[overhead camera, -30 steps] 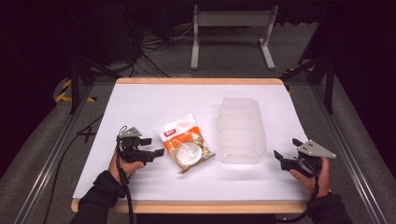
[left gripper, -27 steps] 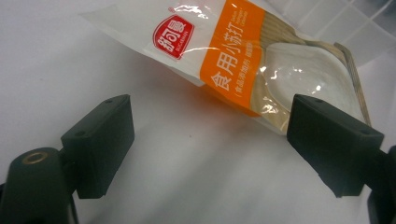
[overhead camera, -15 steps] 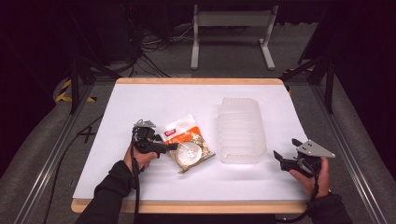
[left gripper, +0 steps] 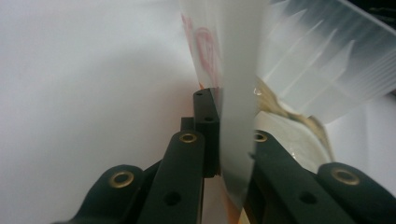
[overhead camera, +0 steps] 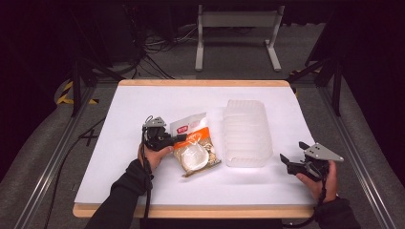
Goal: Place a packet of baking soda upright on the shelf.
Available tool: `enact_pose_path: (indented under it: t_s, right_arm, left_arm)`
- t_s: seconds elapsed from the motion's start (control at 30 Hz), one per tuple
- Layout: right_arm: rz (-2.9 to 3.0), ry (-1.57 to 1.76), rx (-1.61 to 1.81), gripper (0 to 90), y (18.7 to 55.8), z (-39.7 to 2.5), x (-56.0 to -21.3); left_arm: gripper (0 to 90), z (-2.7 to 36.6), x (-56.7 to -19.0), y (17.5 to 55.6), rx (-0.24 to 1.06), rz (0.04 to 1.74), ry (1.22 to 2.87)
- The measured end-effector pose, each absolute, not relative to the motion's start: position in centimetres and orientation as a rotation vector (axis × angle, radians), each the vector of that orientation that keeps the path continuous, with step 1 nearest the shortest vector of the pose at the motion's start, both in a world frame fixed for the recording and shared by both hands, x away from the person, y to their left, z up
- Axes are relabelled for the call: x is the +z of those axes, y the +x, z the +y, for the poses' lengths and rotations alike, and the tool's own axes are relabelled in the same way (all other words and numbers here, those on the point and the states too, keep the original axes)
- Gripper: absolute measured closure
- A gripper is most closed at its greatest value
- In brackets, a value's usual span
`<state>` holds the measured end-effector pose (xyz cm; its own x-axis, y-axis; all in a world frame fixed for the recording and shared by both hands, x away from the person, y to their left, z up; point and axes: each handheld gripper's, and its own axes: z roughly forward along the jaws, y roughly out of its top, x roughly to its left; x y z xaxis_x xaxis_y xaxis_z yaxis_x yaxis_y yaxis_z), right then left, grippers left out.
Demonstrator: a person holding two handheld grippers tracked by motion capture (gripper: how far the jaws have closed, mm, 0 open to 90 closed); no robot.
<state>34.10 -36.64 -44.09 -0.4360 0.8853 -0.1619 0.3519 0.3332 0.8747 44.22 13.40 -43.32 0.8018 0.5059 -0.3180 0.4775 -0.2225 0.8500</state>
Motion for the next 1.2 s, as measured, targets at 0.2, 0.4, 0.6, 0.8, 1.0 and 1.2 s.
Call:
enact_pose_path:
  t_s: [0.2,0.4,0.6,0.8,1.0,1.2]
  right_arm:
    - [1.95,1.081,1.051,14.8,34.1,-36.7,-44.1]
    - [1.95,1.079,1.053,14.8,34.1,-36.7,-44.1]
    - [1.951,1.08,1.049,14.8,34.1,-36.6,-44.1]
    - [1.953,1.08,1.044,14.8,34.1,-36.6,-44.1]
    - [1.954,1.08,1.049,14.8,34.1,-36.6,-44.1]
    - [1.954,1.077,1.057,14.7,34.0,-36.7,-44.1]
  left_arm:
    - [89.6,12.2,-39.9,41.7,0.101,0.599,1.804]
    - [89.7,11.0,-37.4,40.0,0.158,0.504,1.776]
    - [89.7,10.7,-36.1,39.8,0.186,0.453,1.767]
    - [89.7,9.4,-33.6,40.1,0.19,0.371,1.716]
    - [89.7,6.6,-31.4,40.5,0.177,0.286,1.683]
    - [89.7,2.9,-30.8,41.3,0.141,0.225,1.674]
